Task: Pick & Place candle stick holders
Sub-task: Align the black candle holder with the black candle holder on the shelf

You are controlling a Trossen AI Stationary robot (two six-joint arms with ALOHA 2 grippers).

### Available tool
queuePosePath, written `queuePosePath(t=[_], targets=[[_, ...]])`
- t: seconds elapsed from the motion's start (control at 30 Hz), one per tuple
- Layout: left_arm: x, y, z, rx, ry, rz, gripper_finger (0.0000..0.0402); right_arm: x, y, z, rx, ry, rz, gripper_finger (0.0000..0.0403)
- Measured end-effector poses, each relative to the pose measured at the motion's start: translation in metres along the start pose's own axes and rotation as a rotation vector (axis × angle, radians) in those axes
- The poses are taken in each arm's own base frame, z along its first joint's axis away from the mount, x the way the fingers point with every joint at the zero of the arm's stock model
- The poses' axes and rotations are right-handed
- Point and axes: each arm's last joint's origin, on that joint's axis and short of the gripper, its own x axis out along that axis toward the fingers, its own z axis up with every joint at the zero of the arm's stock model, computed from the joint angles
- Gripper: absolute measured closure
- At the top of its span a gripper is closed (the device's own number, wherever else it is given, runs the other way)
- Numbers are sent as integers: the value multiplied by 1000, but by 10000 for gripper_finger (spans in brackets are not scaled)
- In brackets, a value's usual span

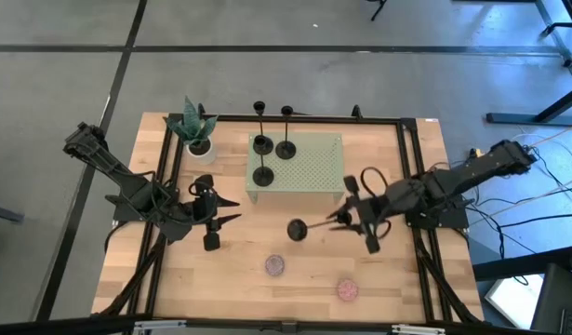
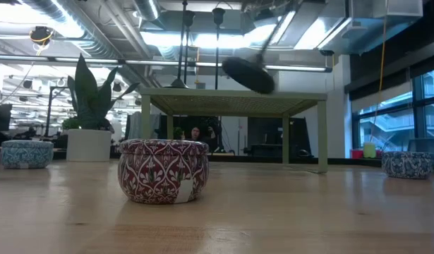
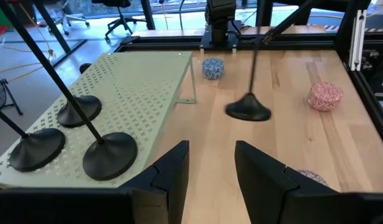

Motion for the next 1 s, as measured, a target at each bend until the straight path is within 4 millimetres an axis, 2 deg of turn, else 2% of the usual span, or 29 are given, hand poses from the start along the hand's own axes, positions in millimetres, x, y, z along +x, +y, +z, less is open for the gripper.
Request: queuePosePath(t=[0.27,0.43,0.53,0.73,1.0], targets=[[0,0,0,30,-5,7,277,-3,-36,47,-38,-12,-95,284],[1,0,2,34,-17,5,277,3,-73,79,33,41,-222,277],[0,0,2,32,-19,4,277,10,-97,91,123,119,-289,280],[1,0,2,32,-19,3,277,36,-133,93,289,230,-375,284],[1,0,2,33,-17,-1,277,61,-154,91,319,266,-347,280]])
